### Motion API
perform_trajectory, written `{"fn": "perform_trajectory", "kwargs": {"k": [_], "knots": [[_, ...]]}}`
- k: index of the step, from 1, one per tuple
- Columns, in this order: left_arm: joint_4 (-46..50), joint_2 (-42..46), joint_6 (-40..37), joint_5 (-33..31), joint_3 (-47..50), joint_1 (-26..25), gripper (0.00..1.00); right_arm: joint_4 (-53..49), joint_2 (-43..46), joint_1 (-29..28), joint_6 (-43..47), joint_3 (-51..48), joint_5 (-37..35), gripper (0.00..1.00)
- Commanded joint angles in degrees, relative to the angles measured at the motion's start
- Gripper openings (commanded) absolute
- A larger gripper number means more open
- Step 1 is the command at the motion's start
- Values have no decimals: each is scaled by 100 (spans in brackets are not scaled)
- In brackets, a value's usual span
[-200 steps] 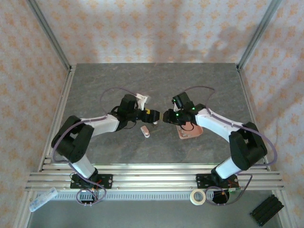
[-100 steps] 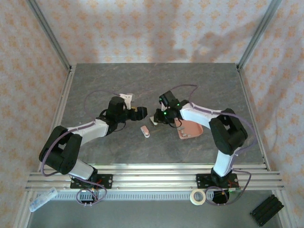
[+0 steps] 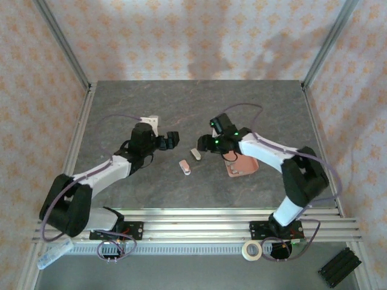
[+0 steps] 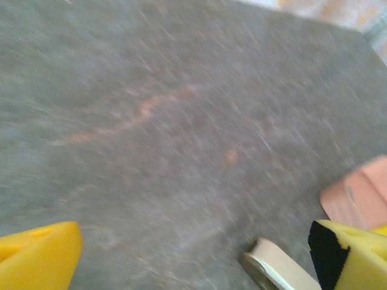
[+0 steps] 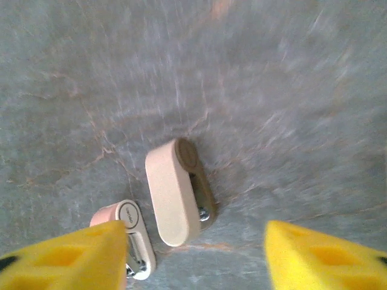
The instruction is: Load the staples into the stapler
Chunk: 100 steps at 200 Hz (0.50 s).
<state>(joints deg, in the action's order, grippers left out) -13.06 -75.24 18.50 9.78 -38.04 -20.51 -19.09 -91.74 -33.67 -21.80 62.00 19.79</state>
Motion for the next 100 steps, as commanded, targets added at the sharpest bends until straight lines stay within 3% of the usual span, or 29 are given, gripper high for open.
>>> {"fn": "perform_trajectory", "kwargs": {"k": [1, 24, 47, 70, 100], "knots": [[235, 385, -607, -1923, 100, 103, 100, 112, 737, 446, 377, -264, -1035, 100], [-291, 629, -1218, -3066, 450, 175, 100, 378, 1269, 938, 875, -725, -2008, 99], [-800, 577, -1564, -3722, 788, 281, 100, 1213, 1848, 1433, 1134, -1611, -2978, 99], [-829, 454, -1822, -3559, 703, 495, 100, 1826, 2181, 1867, 1495, -2199, -3280, 99], [-2110, -33, -2099, -3189, 1306, 784, 100, 2507, 2123, 2398, 1696, -2669, -3362, 100]]}}
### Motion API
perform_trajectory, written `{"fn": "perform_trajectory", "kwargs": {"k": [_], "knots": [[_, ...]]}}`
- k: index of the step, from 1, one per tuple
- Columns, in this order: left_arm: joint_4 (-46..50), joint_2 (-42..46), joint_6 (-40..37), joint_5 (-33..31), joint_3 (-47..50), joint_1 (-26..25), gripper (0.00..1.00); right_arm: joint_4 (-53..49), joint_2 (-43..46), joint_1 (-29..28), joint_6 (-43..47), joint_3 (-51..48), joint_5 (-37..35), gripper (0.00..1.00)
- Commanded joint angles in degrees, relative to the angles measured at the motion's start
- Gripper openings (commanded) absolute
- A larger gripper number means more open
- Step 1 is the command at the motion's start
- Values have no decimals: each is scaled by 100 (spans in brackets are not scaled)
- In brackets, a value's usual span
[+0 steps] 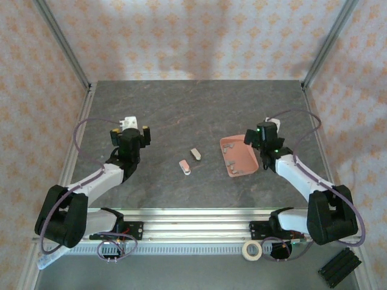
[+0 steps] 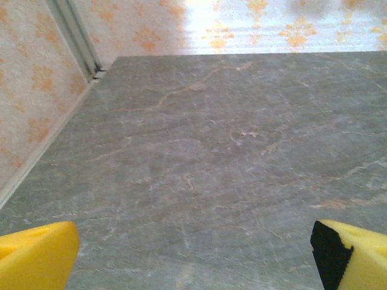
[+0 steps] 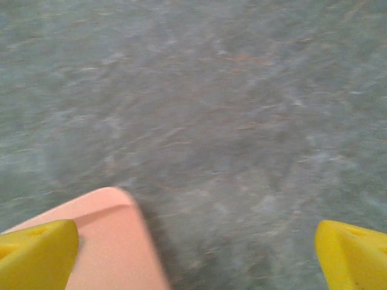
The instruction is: Load the staples into the stapler
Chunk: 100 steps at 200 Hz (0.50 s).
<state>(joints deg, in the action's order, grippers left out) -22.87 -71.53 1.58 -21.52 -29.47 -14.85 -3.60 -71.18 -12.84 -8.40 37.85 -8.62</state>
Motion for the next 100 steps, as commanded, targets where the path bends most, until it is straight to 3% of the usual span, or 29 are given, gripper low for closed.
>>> {"fn": "perform_trajectory", "kwargs": {"k": [1, 9, 22, 38, 56, 61, 77, 100], "knots": [[-1191, -436, -410, -39, 472, 228, 100, 962, 63, 347, 361, -253, -506, 100], [-1836, -716, -552, 55, 651, 325, 100, 1109, 45, 488, 408, -320, -455, 100], [-2011, -812, -869, 307, 608, 366, 100, 2064, -54, 641, 627, -729, -256, 100], [-2432, -1054, -640, 341, 818, 527, 100, 2967, -419, 808, 741, -1018, -69, 100], [-5230, -2010, -482, 475, 1647, 812, 100, 3450, -789, 889, 840, -1104, 266, 100], [-5001, -1966, -391, 445, 1649, 873, 100, 3274, -771, 889, 944, -1016, 370, 100], [-3017, -1386, 88, 442, 1087, 1108, 100, 3508, -838, 908, 1163, -1063, 475, 100], [-2923, -1611, -64, 598, 834, 1106, 100, 5055, -1651, 991, 1327, -1539, 755, 100]]}}
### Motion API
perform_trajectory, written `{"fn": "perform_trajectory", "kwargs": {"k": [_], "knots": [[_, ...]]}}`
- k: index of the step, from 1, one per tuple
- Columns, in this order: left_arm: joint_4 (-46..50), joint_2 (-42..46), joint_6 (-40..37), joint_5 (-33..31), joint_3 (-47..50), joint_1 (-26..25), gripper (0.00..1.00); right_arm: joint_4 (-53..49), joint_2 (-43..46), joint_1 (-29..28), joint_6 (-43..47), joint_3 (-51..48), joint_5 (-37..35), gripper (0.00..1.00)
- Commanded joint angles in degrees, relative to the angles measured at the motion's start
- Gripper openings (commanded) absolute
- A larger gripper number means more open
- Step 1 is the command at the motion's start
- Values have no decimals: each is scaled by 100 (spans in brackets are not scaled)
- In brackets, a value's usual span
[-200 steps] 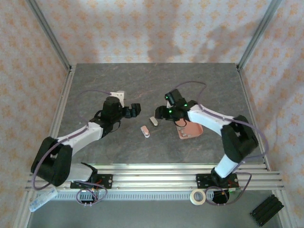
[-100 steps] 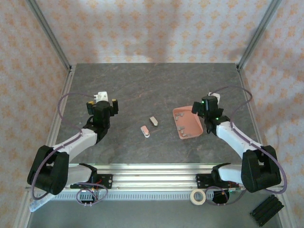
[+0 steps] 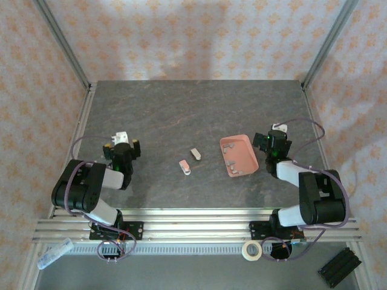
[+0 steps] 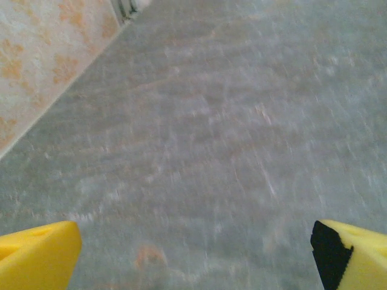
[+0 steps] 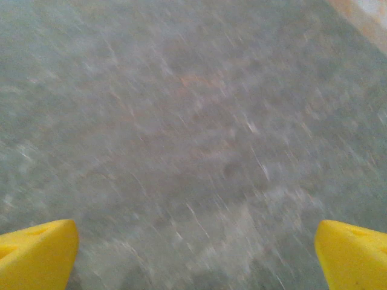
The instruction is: Load the staples into the stapler
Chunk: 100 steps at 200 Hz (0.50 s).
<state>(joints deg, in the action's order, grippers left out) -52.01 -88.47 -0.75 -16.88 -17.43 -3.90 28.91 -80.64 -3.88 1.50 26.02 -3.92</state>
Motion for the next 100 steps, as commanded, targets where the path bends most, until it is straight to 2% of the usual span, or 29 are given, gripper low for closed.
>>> {"fn": "perform_trajectory", "kwargs": {"k": [1, 7, 18, 30, 42, 52, 62, 100], "knots": [[16, 92, 175, 134, -377, 16, 100, 1967, -754, 97, 331, -367, 268, 100], [45, 110, 184, 123, -385, 12, 100, 2354, -902, 154, 261, -368, 241, 100], [-178, 45, 123, 144, -332, 12, 100, 1169, -578, 317, 162, -84, 540, 99], [-70, 74, 127, 170, -350, 13, 100, 1865, -762, 352, 114, -262, 561, 100], [-26, 66, 102, 180, -390, 0, 100, 1306, -635, 349, 114, -110, 542, 99], [-23, 49, 71, 226, -407, -3, 100, 1636, -723, 346, 106, -192, 541, 100], [26, 67, 75, 269, -417, -5, 100, 1367, -653, 346, 115, -118, 541, 100], [41, 57, 33, 367, -437, -5, 100, 1435, -678, 345, 110, -139, 534, 100]]}}
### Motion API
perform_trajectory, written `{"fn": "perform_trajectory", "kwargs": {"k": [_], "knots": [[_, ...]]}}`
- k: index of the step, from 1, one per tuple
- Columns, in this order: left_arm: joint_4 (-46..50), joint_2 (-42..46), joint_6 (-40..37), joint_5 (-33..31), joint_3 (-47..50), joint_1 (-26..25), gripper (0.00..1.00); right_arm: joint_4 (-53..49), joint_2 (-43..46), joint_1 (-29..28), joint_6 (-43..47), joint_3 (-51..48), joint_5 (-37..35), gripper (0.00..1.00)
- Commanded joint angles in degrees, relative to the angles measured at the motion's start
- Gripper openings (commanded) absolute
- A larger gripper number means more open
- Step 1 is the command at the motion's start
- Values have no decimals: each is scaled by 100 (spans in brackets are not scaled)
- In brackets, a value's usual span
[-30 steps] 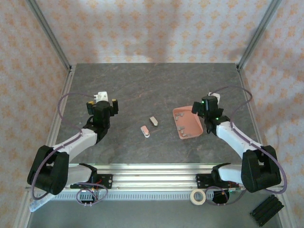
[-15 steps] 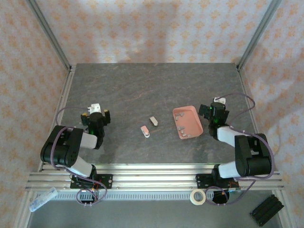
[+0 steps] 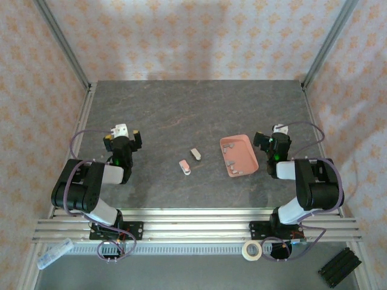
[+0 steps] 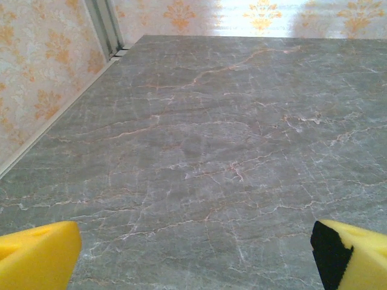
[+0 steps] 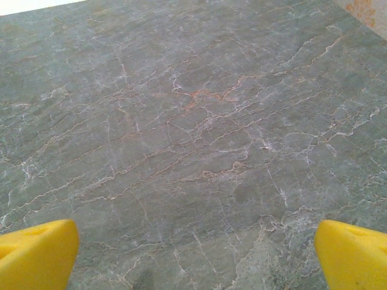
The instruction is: Load the staples into the stapler
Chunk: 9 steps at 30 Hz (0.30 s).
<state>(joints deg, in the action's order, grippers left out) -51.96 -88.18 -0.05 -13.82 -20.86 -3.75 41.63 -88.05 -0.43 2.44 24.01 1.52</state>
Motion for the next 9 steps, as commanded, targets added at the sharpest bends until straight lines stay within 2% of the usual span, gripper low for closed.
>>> {"fn": "perform_trajectory", "kwargs": {"k": [1, 8, 9], "knots": [[41, 29, -38, 58, -93, -21, 100, 176, 61, -1, 18, 61, -11, 100], [37, 28, -23, 81, -84, -12, 100, 199, 65, 2, 17, 51, -3, 100], [37, 29, -22, 80, -85, -10, 100, 198, 60, 6, 12, 51, 2, 93]]}}
